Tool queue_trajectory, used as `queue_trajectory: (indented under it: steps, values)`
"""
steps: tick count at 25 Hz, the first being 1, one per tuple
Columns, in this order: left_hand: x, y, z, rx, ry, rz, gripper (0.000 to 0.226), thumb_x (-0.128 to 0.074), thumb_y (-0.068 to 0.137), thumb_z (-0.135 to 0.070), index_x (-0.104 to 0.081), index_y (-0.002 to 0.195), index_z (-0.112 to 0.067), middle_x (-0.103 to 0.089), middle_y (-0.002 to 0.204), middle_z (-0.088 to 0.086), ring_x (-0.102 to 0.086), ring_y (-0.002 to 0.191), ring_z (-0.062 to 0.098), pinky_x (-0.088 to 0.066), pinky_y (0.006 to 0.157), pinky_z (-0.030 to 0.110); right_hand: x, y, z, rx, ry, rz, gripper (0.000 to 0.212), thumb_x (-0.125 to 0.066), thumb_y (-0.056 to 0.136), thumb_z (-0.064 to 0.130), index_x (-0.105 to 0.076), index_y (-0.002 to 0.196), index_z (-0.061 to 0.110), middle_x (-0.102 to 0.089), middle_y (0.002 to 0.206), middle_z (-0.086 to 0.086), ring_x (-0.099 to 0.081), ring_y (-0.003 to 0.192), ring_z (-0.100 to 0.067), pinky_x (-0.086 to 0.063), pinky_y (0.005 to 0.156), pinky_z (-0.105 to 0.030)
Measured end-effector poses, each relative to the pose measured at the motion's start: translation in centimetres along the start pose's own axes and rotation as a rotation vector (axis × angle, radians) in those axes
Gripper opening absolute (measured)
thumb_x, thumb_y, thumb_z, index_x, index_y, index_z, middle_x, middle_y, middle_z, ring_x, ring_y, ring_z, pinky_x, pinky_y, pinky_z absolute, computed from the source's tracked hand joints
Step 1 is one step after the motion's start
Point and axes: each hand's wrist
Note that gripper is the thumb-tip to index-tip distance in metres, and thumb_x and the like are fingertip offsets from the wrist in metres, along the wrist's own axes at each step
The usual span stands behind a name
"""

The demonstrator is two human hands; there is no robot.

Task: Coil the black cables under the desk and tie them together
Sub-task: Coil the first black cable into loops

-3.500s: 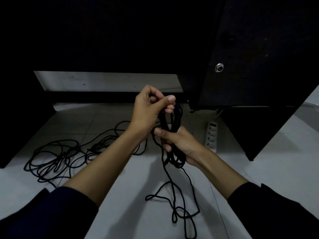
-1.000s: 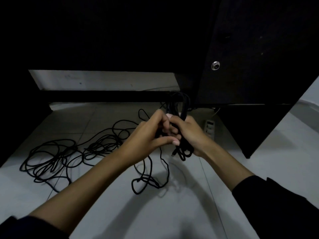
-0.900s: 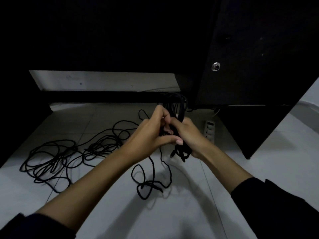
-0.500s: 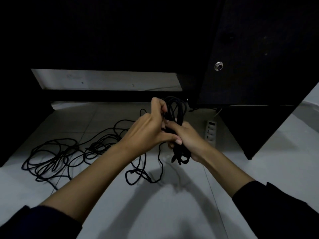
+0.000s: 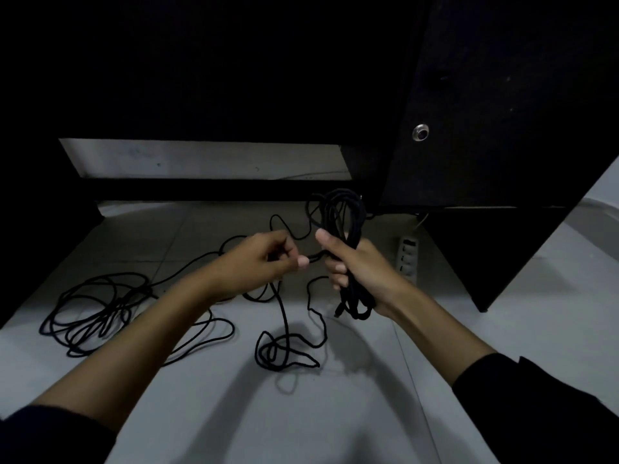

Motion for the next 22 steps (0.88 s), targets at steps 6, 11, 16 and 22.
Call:
queue_trajectory:
  steps: [6, 11, 16, 22]
  values:
    - [0.4, 0.1, 0.7, 0.035, 0.135, 0.049, 0.023, -0.055, 0.095, -0.033, -0.059, 0.088, -0.012, -0.062, 0.083, 0.013, -0.059, 0.073, 0.021, -0.051, 0.069, 0.036, 0.3, 0.5, 0.2, 0.063, 0.077, -0.042, 0.025, -0.066, 0.089, 0.03, -0.049, 0.081, 0.013, -0.033, 0.048, 0.007, -0.034, 0.042, -0.009, -0.038, 0.052, -0.027]
    - [0.8, -0.2, -1.6, -0.015, -0.428, -0.079, 0.017, -0.05, 0.096, -0.021, -0.06, 0.09, -0.009, -0.057, 0.081, 0.002, -0.053, 0.067, 0.005, -0.047, 0.062, 0.013, 0.9, 0.4, -0.3, 0.094, 0.008, -0.052, 0.03, -0.061, 0.089, 0.038, -0.048, 0.07, 0.019, -0.035, 0.05, 0.006, -0.035, 0.044, -0.009, -0.038, 0.054, -0.028]
    - [-0.2, 1.1, -3.5, -0.031, -0.657, -0.091, 0.022, -0.043, 0.1, -0.022, -0.062, 0.097, -0.011, -0.051, 0.075, 0.001, -0.054, 0.068, 0.006, -0.049, 0.068, 0.016, -0.3, 0.3, -0.5, 0.222, -0.052, 0.035, 0.022, -0.06, 0.083, 0.039, -0.067, 0.095, 0.022, -0.049, 0.068, -0.003, -0.038, 0.05, -0.005, -0.035, 0.047, -0.022]
    - [-0.3, 1.8, -3.8, -0.073, -0.872, -0.292, 0.007, -0.054, 0.094, -0.007, -0.06, 0.098, -0.007, -0.062, 0.089, 0.004, -0.066, 0.083, 0.011, -0.056, 0.078, 0.021, -0.4, 0.4, -1.1, 0.217, -0.129, 0.028, 0.021, -0.067, 0.083, 0.029, -0.057, 0.081, 0.011, -0.04, 0.059, 0.002, -0.039, 0.046, -0.006, -0.037, 0.044, -0.02]
Point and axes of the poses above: each hand's wrist, its own y-axis towards the middle knuckle, its own x-axis out of the back of the hand, z = x × y
